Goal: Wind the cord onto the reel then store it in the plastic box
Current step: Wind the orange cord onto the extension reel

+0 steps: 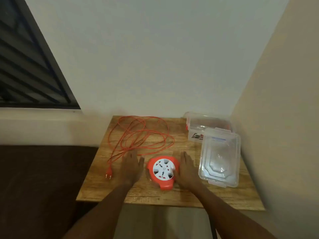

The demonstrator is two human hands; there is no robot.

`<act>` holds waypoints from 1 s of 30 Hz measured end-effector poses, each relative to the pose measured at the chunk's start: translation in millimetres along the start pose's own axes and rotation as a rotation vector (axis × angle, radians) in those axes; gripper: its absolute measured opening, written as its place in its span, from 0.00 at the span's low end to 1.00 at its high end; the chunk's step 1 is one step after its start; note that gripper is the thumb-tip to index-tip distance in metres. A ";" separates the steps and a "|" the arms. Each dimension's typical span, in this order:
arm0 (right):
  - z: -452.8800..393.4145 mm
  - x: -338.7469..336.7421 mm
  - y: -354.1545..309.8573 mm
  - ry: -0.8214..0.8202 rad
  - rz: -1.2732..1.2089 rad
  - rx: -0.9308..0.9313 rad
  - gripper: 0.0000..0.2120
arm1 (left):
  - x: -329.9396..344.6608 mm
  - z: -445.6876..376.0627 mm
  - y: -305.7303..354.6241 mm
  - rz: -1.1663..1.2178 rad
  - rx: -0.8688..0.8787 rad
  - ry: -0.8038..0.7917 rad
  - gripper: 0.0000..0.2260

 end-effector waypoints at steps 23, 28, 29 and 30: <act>-43.6 -17.2 -11.7 0.205 -0.478 0.176 0.50 | 15.2 -53.5 32.1 1.186 -0.320 -0.330 0.16; -59.2 -38.1 -22.2 0.227 -0.608 0.023 0.42 | -8.2 -80.5 54.6 1.140 -0.231 -0.526 0.16; -63.6 -43.0 -25.0 0.222 -0.622 -0.016 0.41 | -12.6 -85.6 59.5 1.110 -0.211 -0.566 0.19; -67.6 -48.4 -28.0 0.218 -0.632 -0.053 0.40 | -16.8 -90.7 64.3 1.098 -0.196 -0.614 0.23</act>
Point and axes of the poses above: each hand's wrist, its own z-axis away from the middle knuckle, its own x-axis out of the palm, y = z × x, the point moved 3 cm from there along -z, towards the middle knuckle, and after that the axes turned 7 degrees about -x, right-handed, at the moved point
